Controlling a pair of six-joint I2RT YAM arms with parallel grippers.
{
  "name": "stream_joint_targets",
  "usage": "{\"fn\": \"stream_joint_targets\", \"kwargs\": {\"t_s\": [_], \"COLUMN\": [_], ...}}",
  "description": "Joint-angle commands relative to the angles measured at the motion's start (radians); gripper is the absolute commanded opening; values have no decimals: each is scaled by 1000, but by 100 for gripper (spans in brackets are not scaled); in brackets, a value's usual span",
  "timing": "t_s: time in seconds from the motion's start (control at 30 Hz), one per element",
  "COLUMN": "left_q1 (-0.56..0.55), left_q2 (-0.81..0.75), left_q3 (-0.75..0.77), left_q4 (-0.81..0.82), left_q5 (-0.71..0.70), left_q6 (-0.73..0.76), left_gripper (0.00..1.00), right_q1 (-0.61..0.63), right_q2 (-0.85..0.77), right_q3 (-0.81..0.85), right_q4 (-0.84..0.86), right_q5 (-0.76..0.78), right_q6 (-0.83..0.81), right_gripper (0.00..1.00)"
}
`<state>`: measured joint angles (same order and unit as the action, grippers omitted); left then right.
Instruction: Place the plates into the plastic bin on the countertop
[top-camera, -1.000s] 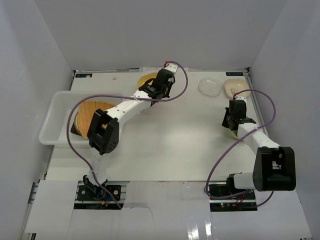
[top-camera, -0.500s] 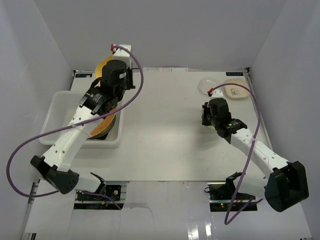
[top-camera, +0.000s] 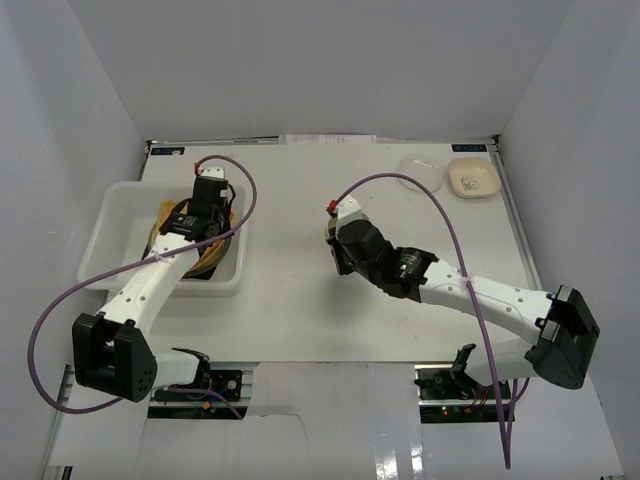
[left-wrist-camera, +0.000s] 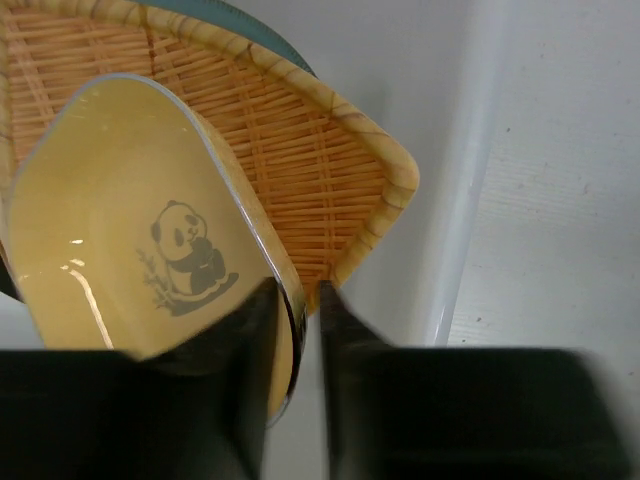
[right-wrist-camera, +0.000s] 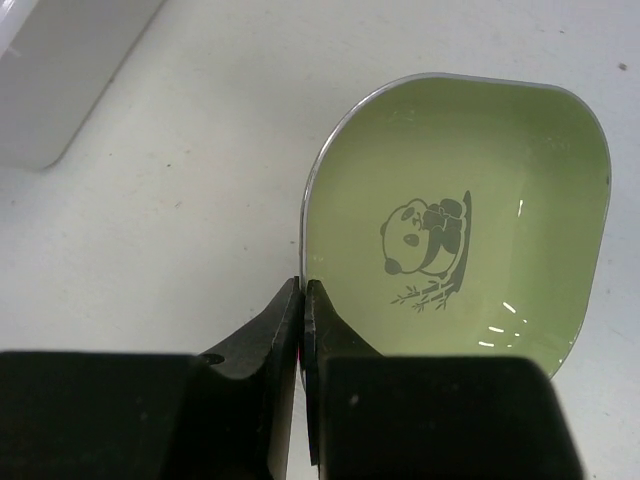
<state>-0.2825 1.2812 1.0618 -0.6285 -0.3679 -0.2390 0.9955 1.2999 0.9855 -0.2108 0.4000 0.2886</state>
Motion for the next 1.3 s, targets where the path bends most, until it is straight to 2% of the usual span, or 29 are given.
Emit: {"fn": "stream_joint_targets", "kwargs": {"t_s": [0.0, 0.07, 0.1, 0.2, 0.33, 0.4, 0.6, 0.73, 0.97, 1.03, 1.07, 1.13, 1.27], "left_q1": [40, 43, 43, 46, 46, 46, 46, 46, 46, 46, 46, 46, 42], "left_q2": [-40, -49, -55, -88, -178, -287, -615, -747, -871, -879, -888, -896, -915], "left_q3": [3, 24, 32, 67, 130, 154, 152, 125, 110, 98, 89, 49, -8], "left_q4": [93, 93, 93, 87, 62, 76, 261, 308, 351, 351, 351, 352, 354], "left_q5": [67, 73, 73, 75, 113, 139, 181, 181, 222, 250, 259, 273, 248], "left_q6": [-17, -22, -22, -32, -121, -157, -267, -304, -306, -304, -307, -306, -287], "left_gripper": [41, 65, 82, 98, 98, 98, 98, 98, 98, 98, 98, 98, 98], "right_q1": [86, 121, 149, 187, 215, 221, 232, 239, 252, 258, 261, 262, 264], "right_q2": [41, 76, 90, 147, 220, 255, 464, 658, 1019, 1088, 1099, 1133, 1239], "right_q3": [90, 108, 131, 177, 277, 333, 622, 821, 1329, 1384, 1374, 1360, 1464], "right_q4": [22, 34, 39, 44, 74, 74, 91, 99, 82, 140, 239, 309, 341], "right_q5": [111, 140, 145, 149, 123, 91, -9, -76, -170, -158, -145, -162, -170], "right_q6": [-2, -9, -19, -34, -103, -146, -351, -430, -540, -574, -580, -572, -543], "right_gripper": [8, 8, 8, 8, 8, 8, 8, 8, 8, 8, 8, 8, 8]}}
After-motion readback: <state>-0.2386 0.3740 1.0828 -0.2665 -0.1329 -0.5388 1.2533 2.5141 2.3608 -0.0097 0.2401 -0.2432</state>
